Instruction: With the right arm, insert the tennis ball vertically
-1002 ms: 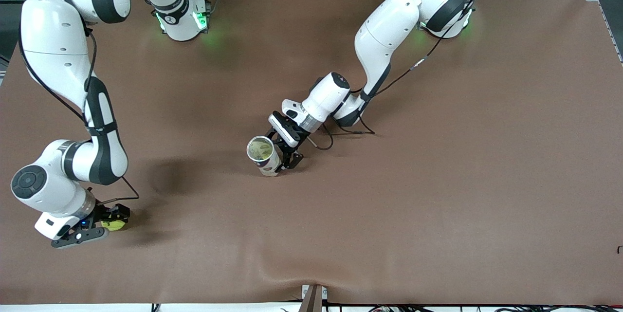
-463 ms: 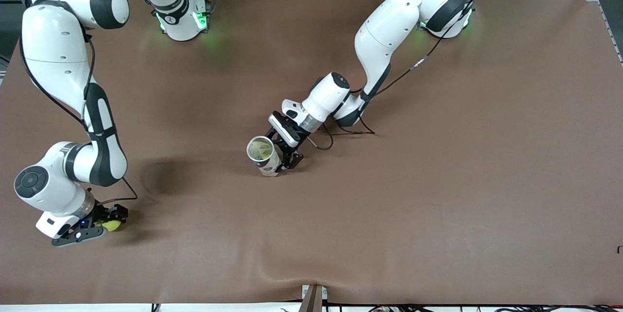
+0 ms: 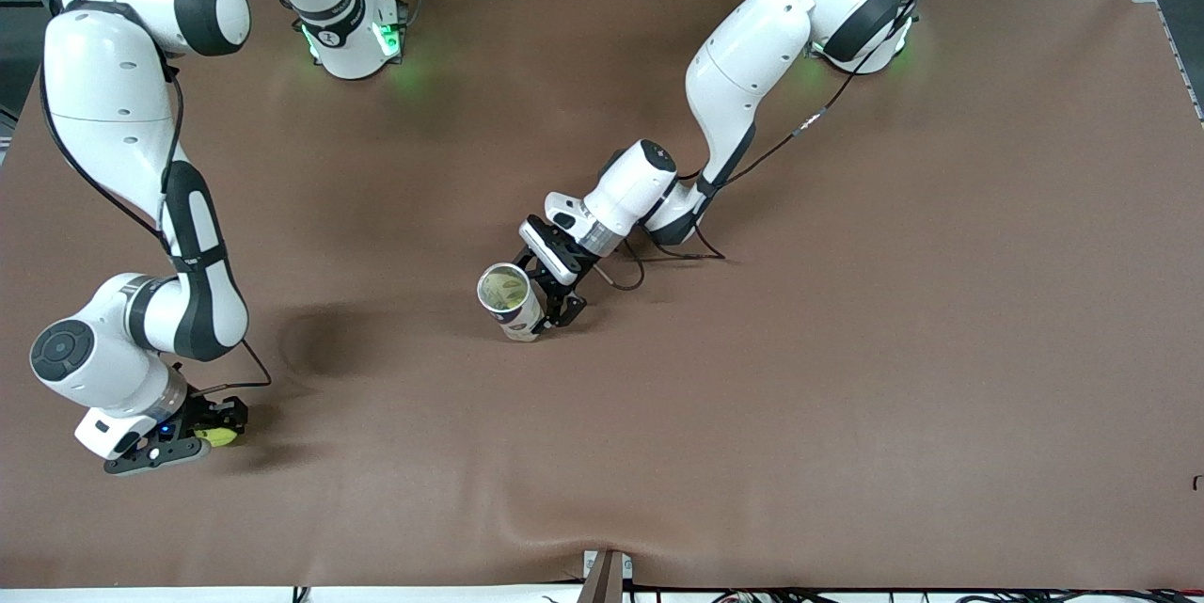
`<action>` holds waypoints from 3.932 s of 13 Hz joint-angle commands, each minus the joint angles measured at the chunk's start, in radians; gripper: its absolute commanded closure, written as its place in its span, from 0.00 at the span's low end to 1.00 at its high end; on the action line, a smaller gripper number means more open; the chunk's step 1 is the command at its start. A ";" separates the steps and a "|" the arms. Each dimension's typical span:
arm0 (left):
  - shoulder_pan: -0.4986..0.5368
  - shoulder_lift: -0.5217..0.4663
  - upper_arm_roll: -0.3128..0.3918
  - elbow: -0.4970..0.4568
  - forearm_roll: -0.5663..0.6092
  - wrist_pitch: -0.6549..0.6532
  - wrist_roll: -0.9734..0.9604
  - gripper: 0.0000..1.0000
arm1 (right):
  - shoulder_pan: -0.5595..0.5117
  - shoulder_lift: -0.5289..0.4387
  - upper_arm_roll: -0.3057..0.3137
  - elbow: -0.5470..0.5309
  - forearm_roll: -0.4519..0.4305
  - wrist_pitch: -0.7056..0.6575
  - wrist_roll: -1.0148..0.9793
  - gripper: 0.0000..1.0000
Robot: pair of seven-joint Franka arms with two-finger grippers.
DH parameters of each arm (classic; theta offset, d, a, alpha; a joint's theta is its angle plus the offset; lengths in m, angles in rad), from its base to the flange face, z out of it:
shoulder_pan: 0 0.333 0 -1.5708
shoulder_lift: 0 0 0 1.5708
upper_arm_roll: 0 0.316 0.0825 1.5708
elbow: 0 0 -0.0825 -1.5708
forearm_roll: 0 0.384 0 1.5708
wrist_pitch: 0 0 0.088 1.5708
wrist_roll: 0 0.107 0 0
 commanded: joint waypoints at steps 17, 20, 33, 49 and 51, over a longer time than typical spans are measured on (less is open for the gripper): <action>-0.011 0.005 0.006 0.011 -0.013 0.017 -0.010 0.14 | 0.598 -0.392 0.020 0.003 0.032 -0.537 1.145 0.38; -0.011 0.002 0.006 0.011 -0.013 0.019 -0.010 0.14 | 0.632 -0.398 0.017 0.000 0.031 -0.563 1.207 0.38; -0.002 0.001 0.006 0.011 -0.015 0.017 -0.012 0.14 | 0.670 -0.345 0.017 -0.001 0.025 -0.581 1.216 0.37; -0.002 0.001 0.008 0.011 -0.013 0.017 -0.012 0.14 | 0.367 -0.483 0.006 -0.023 0.018 -0.694 0.792 0.00; -0.003 0.002 0.008 0.010 -0.013 0.017 -0.012 0.14 | 0.290 -0.504 0.006 -0.056 0.018 -0.700 0.616 0.00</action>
